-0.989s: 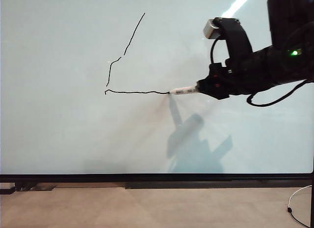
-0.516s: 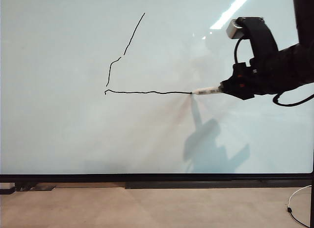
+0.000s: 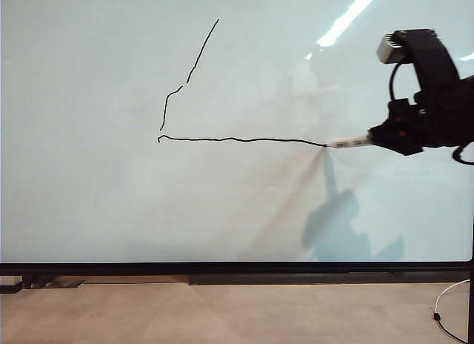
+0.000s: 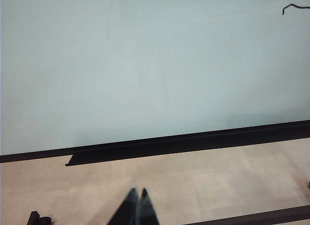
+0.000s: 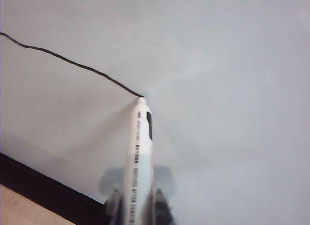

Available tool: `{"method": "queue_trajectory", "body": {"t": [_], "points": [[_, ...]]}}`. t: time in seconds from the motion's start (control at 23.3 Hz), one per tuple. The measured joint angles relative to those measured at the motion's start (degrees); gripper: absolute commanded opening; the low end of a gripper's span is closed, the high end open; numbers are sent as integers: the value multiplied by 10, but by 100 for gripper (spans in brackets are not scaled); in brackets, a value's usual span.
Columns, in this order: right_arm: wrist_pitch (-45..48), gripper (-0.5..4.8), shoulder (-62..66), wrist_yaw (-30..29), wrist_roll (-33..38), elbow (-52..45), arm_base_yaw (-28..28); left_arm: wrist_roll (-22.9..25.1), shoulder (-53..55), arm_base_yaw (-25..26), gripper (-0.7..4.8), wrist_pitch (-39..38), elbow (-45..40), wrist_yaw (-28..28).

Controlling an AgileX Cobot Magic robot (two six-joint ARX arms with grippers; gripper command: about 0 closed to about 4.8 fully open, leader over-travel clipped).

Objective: Pick up the pen on the shelf to the right of the whiteboard and draw a triangle.

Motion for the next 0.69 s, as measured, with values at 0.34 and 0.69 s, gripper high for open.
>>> {"method": "queue_trajectory", "body": {"t": [0.34, 0.69], "points": [[-5, -5, -9, -12, 0, -4, -6, 0, 0, 0, -5, 0, 0, 0], [-46, -5, -70, 9, -19, 81, 139, 0, 0, 0, -5, 0, 0, 0]]}}
